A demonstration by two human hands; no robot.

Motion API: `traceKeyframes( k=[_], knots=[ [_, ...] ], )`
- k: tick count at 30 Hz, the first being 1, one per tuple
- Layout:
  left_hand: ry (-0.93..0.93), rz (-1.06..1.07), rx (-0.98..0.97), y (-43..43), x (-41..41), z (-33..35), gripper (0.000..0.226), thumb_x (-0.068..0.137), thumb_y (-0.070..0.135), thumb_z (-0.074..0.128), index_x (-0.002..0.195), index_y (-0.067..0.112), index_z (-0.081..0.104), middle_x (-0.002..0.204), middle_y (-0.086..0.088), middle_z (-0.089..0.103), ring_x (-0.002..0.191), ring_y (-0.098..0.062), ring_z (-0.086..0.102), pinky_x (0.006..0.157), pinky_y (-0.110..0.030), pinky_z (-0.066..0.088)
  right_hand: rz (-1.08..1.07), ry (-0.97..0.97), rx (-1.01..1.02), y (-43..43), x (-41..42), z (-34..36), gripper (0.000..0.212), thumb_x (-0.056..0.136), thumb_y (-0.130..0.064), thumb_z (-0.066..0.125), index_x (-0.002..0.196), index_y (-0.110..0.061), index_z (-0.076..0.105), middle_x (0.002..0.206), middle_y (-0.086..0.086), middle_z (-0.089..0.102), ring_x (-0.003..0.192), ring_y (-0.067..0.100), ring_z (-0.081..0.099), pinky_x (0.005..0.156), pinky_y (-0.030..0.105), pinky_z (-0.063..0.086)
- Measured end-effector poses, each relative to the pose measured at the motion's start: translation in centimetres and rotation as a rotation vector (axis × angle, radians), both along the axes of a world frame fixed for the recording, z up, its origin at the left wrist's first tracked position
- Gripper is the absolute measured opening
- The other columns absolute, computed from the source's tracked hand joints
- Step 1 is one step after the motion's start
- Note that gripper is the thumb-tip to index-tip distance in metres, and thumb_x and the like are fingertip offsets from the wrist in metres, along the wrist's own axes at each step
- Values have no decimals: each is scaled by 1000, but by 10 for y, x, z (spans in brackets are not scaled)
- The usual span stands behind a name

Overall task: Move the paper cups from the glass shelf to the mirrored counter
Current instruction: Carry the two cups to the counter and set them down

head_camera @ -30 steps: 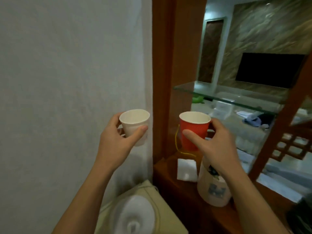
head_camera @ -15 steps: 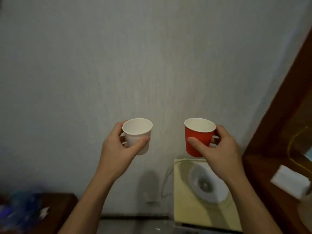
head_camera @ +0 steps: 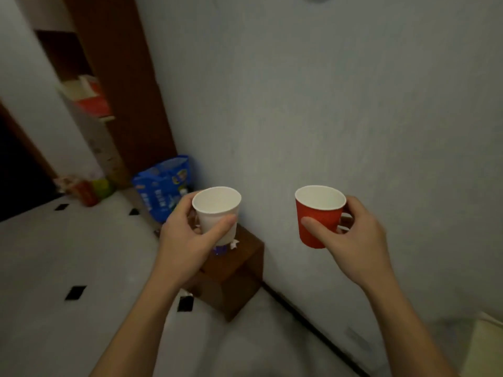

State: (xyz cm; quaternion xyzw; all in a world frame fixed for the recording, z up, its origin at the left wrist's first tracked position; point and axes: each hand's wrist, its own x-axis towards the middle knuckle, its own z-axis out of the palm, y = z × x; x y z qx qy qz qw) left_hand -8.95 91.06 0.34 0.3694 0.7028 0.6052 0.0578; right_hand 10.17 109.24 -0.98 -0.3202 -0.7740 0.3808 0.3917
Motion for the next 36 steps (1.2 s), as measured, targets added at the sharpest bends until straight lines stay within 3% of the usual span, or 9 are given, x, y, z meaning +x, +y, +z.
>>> traceKeyframes(
  k=[4, 10, 15, 18, 21, 25, 28, 33, 36],
  knots=[
    [-24, 154, 21, -70, -52, -5, 55, 67, 41, 77, 117, 31, 57, 112, 20, 62, 98, 14, 58, 69, -4, 46, 161, -3, -2, -46, -84, -2, 64, 66, -50, 79, 121, -34, 51, 107, -18, 57, 89, -3, 57, 58, 3, 44],
    [-26, 351, 8, -181, -140, -10, 58, 64, 48, 76, 117, 36, 55, 111, 24, 61, 99, 15, 57, 70, -3, 46, 332, 0, -13, -128, -217, -1, 70, 65, -54, 78, 126, -29, 54, 112, -13, 61, 96, 2, 59, 61, 8, 47],
    [-79, 440, 26, -264, -214, -17, 51, 62, 52, 74, 108, 46, 53, 106, 27, 62, 98, 16, 57, 69, -4, 47, 460, 19, -34, -202, -316, -7, 56, 60, -66, 74, 107, -52, 49, 98, -35, 56, 92, -13, 56, 60, 6, 45],
    [-125, 472, 49, -303, -254, -24, 53, 59, 53, 75, 108, 46, 54, 102, 31, 64, 98, 12, 59, 69, -5, 47, 504, -2, -47, -237, -367, -12, 65, 59, -69, 73, 114, -44, 52, 106, -27, 59, 96, -4, 59, 68, 12, 49],
    [-162, 535, 75, -337, -291, -30, 62, 58, 47, 76, 115, 34, 56, 108, 21, 64, 99, 2, 63, 70, -10, 51, 554, -30, -26, -267, -412, -17, 71, 64, -61, 77, 126, -33, 54, 115, -13, 63, 99, 4, 60, 78, 25, 53],
    [-136, 589, 90, -371, -335, -38, 61, 63, 42, 77, 118, 24, 57, 112, 11, 65, 99, -4, 65, 67, -14, 53, 617, -49, 1, -296, -467, -21, 64, 65, -60, 76, 120, -39, 51, 107, -22, 58, 94, -9, 55, 63, 7, 45],
    [-113, 643, 64, -387, -367, -47, 66, 63, 48, 76, 120, 24, 54, 113, 10, 64, 98, -10, 65, 61, -13, 52, 666, -53, 13, -313, -509, -25, 63, 64, -61, 74, 118, -41, 48, 101, -32, 51, 92, -21, 50, 61, 1, 41],
    [-78, 714, 4, -401, -437, -62, 59, 66, 51, 74, 118, 35, 52, 113, 20, 59, 98, 10, 59, 69, -8, 50, 751, -52, -17, -326, -593, -38, 70, 61, -66, 71, 120, -38, 48, 101, -31, 50, 92, -25, 46, 62, -4, 36],
    [-71, 740, -16, -400, -488, -64, 63, 63, 59, 72, 117, 34, 53, 112, 18, 59, 98, 11, 58, 69, -7, 49, 797, -60, -29, -327, -655, -45, 64, 64, -60, 74, 118, -41, 45, 100, -31, 50, 92, -26, 46, 60, -4, 36]
  ],
)
